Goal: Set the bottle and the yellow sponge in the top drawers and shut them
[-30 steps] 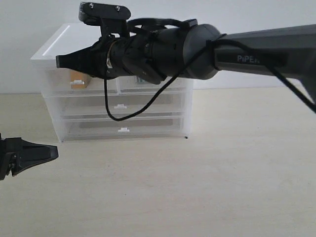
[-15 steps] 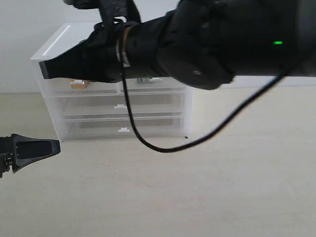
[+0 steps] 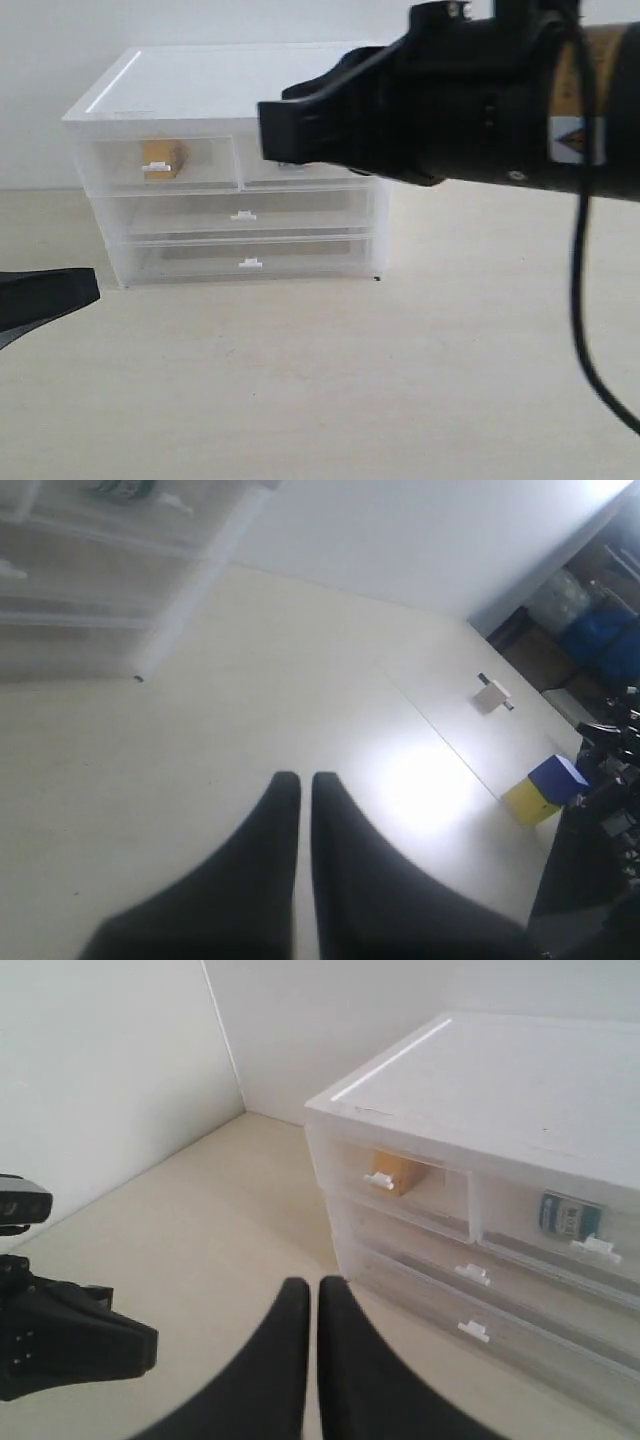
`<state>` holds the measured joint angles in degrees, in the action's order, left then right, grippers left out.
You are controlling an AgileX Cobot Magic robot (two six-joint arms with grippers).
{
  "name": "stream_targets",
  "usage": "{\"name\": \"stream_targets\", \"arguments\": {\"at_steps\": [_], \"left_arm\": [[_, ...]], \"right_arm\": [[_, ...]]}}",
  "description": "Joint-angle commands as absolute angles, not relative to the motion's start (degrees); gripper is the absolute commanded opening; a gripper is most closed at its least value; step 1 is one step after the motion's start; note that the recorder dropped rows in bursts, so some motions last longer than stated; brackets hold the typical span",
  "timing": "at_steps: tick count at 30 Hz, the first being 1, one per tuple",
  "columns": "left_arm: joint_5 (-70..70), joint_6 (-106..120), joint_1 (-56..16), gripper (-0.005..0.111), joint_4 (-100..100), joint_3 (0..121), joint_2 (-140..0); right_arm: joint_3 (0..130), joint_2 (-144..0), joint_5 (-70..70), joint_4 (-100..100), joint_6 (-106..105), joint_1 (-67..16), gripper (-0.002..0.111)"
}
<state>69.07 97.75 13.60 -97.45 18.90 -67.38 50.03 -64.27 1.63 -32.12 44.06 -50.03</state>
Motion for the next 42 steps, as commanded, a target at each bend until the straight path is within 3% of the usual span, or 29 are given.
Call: {"name": "stream_targets", "arguments": {"at_steps": [1, 12, 33, 42], "left_arm": [[69.96, 93.57, 12.00, 0.004, -98.07, 16.05, -60.97], [69.96, 85.93, 11.89, 0.004, -95.52, 10.94, -50.67], [69.42, 88.17, 11.90, 0.004, -96.45, 10.94, -47.86], [38.96, 88.55, 9.04, 0.004, -99.95, 11.24, -26.96]], "right_arm": [[46.31, -56.97, 9.88, -32.00, 44.01, -49.68, 0.000], [43.83, -44.48, 37.16, -29.17, 44.44, -49.68, 0.000], [43.83, -41.83, 38.80, -29.27, 44.59, -49.68, 0.000], [43.83, -41.83, 38.80, -29.27, 44.45, -49.68, 0.000]]}}
